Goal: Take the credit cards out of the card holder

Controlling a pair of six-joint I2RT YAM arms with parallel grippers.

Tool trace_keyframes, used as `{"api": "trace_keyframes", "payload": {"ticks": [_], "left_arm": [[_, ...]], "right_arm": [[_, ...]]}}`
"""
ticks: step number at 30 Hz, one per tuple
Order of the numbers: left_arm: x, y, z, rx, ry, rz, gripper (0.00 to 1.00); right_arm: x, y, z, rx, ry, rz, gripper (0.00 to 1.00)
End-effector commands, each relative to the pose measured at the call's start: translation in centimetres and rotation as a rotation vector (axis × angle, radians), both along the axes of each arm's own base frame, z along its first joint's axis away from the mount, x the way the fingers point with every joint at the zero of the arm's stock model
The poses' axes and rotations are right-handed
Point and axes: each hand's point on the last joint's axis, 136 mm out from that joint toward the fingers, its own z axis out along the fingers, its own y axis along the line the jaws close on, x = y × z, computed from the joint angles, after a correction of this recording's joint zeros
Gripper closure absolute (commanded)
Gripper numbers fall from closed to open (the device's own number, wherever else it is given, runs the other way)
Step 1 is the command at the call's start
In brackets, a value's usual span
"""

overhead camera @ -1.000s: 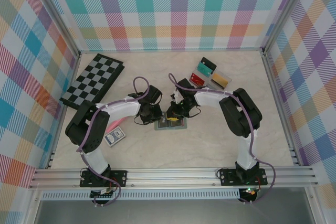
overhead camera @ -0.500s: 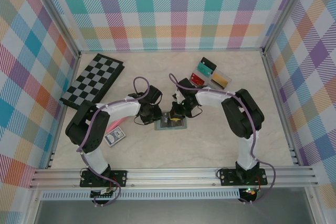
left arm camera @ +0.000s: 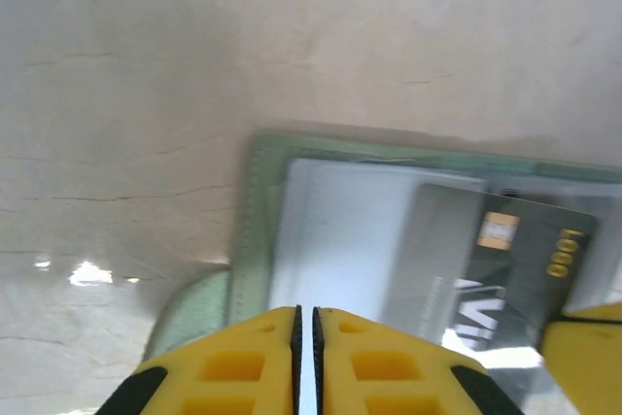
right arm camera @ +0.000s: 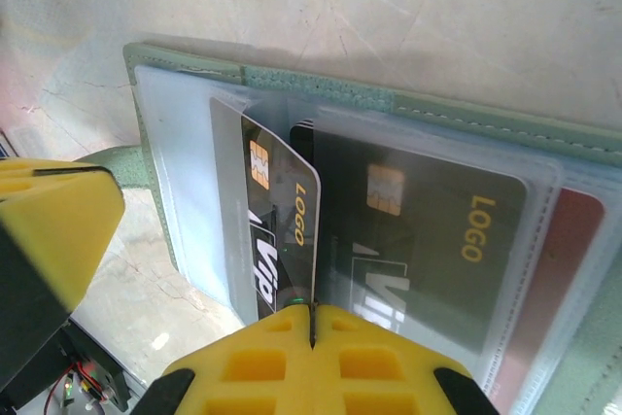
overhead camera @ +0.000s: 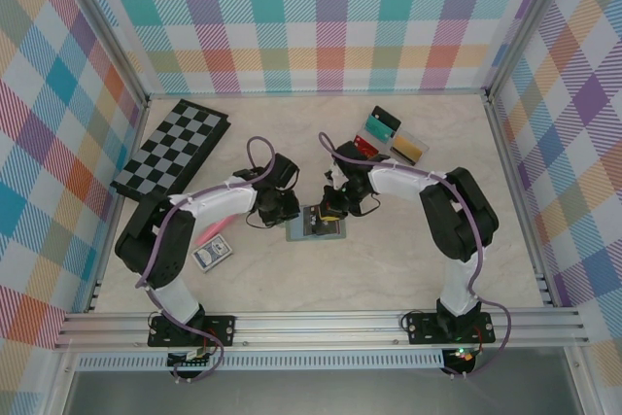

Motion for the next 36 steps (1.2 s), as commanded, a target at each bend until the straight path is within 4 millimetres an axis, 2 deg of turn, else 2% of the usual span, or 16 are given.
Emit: {"api": "trace_keyframes", "payload": {"ticks": [1, 10, 19, 24, 29, 36], "left_arm": [[0.7, -1.6, 1.8, -0.084, -0.044, -0.043, 0.86], [-0.2, -3.2, -1.2, -0.150, 0.060, -0.049, 0.89], [-1.2, -1.4, -3.8, -0.014, 0.134, -0.029, 0.92], [-2.1, -1.1, -5.0, 0.003, 0.162, -0.019, 0.93], [-2.4, -0.9, -5.5, 0.011, 0.172, -0.014, 0.93], [-2.3, -0.9, -5.3, 0.014, 0.165, -0.012, 0.93]], "right_arm": [[-0.5, 0.0, 1.1, 0.045, -0.005, 0.024, 1.00], [-0.4, 0.7, 0.9, 0.073, 0.020, 0.034, 1.00], [-0.2, 1.4, 0.8, 0.128, 0.044, 0.028, 0.99], [-0.3, 2.2, 0.7, 0.175, 0.070, 0.028, 0.88], [-0.2, 2.6, 0.7, 0.199, 0.077, 0.027, 0.82], [-0.2, 2.8, 0.5, 0.213, 0.084, 0.024, 0.84]]}}
